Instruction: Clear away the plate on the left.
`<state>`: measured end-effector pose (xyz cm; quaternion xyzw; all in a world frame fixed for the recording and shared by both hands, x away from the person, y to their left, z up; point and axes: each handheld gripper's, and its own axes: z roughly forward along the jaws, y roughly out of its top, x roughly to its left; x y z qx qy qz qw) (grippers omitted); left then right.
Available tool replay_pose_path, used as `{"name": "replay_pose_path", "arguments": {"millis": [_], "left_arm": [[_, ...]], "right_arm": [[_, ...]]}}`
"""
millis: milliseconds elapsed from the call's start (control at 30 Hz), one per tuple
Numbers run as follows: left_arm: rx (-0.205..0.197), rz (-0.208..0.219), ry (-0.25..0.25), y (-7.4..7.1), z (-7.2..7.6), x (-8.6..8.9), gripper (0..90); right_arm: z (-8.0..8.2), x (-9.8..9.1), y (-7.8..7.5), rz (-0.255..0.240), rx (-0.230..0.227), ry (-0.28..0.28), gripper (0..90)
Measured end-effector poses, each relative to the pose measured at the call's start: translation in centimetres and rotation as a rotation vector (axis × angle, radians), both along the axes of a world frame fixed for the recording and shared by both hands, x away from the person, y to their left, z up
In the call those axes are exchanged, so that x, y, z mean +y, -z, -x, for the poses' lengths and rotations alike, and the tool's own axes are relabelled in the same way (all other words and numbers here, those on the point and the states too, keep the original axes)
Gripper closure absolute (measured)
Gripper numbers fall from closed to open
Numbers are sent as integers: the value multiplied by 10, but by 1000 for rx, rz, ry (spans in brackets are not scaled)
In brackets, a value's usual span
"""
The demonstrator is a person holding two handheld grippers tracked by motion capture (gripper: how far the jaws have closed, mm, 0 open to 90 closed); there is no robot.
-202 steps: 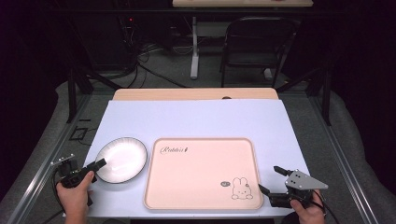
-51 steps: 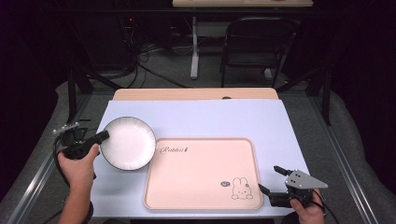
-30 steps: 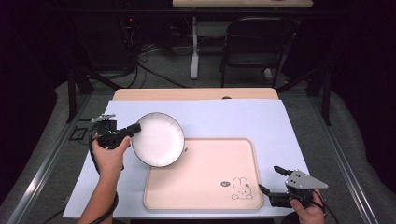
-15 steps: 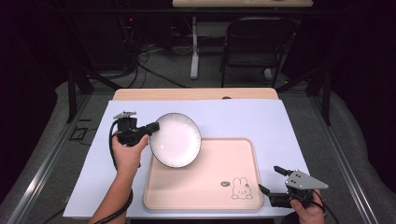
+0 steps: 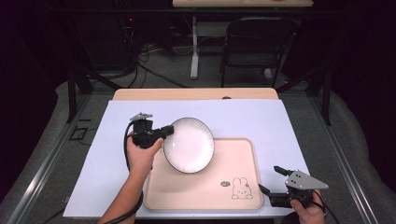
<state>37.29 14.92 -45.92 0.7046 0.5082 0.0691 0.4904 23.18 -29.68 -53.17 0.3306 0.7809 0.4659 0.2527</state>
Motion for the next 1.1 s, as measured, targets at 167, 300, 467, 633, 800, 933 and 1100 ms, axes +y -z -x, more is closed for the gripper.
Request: {"name": "replay_pose_path", "arguments": {"millis": [167,300,467,633,800,933,1100], "left_arm": [[7,-8,28,4,2,-9,807],[12,-11,39,6,3,-13,807],[21,-11,64,10,6,-21,805],[28,-12,81,13,9,-27,803],[31,-4,91,16,13,-31,802],[35,3,95,18,15,-33,802],[44,11,108,23,19,-35,801]], "right_arm": [[0,0,0,0,-1,0,157],[0,0,0,0,0,0,157],[0,0,0,-1,0,0,157],[0,0,0,-1,-1,0,157],[0,0,0,0,-1,0,157],[0,0,0,0,-1,0,157],[0,0,0,2,0,-1,157]]}}
